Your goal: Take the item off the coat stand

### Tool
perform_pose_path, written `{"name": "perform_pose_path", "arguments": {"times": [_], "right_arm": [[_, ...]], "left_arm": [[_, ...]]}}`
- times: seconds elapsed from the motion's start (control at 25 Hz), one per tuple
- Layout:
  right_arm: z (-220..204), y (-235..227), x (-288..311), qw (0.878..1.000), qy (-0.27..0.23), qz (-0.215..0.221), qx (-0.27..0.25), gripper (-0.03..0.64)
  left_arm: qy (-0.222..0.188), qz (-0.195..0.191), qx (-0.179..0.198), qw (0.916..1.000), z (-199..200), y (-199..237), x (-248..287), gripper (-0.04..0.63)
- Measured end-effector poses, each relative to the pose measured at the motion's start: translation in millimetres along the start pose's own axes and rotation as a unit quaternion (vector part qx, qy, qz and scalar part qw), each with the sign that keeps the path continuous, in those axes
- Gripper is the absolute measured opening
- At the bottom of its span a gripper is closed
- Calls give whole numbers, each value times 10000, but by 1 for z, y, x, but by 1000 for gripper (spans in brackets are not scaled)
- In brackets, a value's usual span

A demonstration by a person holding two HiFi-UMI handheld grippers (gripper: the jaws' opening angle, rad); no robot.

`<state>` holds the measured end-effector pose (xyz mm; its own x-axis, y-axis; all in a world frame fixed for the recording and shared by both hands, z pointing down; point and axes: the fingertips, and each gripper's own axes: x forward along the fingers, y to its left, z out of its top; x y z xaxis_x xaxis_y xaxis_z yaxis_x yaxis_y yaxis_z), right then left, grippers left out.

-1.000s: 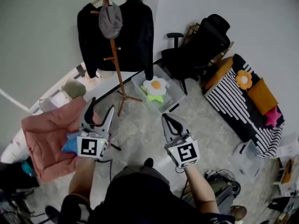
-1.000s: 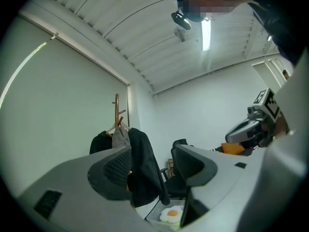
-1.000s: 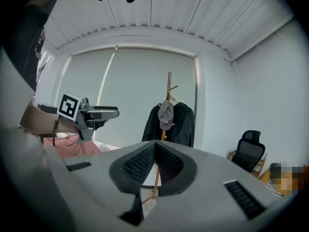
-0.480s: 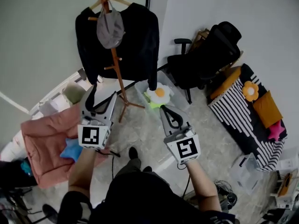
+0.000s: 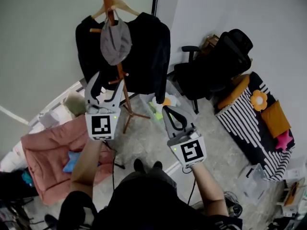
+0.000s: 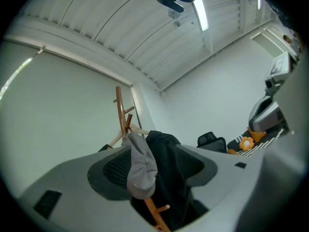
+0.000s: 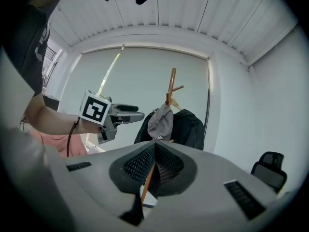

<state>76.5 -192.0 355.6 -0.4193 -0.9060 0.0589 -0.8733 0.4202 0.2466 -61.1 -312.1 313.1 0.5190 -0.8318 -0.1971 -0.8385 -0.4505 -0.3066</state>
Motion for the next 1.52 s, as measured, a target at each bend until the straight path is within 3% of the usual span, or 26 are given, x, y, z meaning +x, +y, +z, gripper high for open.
{"name": "perform_pose_path", "arguments": {"times": [0.48,1.0,1.36,1.52], "right_arm": [[-5,-37,50,9980,-148,621,21,18],[-19,-66,50,9974,-124,699,87,18],[-28,-71,51,9975,-47,681,154,18],[-32,-71,52,9976,10,678,151,18]], "left_arm": [[477,839,673,9931,-24,27,87,285],[921,1318,1119,9806,-55,46,135,284],[920,1576,1433,9727,-55,55,141,68],[895,1556,1431,9733,-51,60,141,38]]}}
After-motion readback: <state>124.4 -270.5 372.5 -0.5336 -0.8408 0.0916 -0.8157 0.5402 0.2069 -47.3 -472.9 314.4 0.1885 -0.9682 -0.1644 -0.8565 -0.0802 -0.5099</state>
